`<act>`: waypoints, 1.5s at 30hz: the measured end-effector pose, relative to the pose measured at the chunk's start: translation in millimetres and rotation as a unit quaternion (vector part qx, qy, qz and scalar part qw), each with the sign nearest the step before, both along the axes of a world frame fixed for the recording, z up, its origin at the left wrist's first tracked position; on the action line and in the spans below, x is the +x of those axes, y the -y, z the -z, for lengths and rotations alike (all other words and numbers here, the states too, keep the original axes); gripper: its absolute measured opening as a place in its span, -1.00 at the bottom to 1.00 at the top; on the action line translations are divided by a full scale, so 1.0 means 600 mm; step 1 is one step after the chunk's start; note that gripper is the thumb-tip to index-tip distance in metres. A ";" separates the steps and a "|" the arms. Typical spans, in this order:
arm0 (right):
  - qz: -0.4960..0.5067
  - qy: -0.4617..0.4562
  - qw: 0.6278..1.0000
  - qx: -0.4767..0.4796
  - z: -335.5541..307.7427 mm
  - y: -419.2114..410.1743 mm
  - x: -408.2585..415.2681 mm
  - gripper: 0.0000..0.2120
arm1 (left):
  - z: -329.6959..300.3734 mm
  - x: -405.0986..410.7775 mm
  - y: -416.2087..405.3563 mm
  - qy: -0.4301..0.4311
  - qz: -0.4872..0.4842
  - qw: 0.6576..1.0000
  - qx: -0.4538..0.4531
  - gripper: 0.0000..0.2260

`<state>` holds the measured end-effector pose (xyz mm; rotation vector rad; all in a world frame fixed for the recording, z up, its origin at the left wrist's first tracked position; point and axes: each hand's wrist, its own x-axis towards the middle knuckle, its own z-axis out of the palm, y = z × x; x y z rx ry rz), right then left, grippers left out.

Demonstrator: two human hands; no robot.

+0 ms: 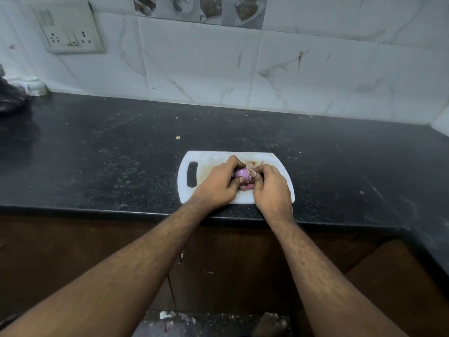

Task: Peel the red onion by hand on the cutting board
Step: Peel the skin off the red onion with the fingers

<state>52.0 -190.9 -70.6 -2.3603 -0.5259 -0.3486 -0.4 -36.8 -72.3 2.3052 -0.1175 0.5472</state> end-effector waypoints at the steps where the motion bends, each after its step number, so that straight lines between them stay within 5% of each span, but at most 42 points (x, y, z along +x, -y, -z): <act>1: 0.002 -0.004 1.000 -0.007 -0.001 -0.001 0.000 -0.80 | 0.001 0.001 0.000 0.002 0.000 1.000 0.000 -0.78; 10: 0.067 -0.016 0.995 0.079 -0.006 0.005 -0.003 -0.82 | -0.001 0.005 0.001 -0.002 0.002 1.000 -0.002 -0.76; 14: 0.016 0.003 0.997 0.075 -0.005 0.005 -0.011 -0.61 | 0.002 0.005 0.001 0.007 0.010 1.000 -0.005 -0.75; 22: -0.038 -0.014 0.988 0.149 -0.001 0.010 -0.010 -0.81 | -0.003 0.002 0.006 0.020 0.031 0.999 -0.029 -0.72; 45: -0.048 -0.042 0.981 0.181 -0.001 0.018 -0.004 -0.91 | -0.002 0.001 0.010 0.006 0.012 0.999 0.038 -0.74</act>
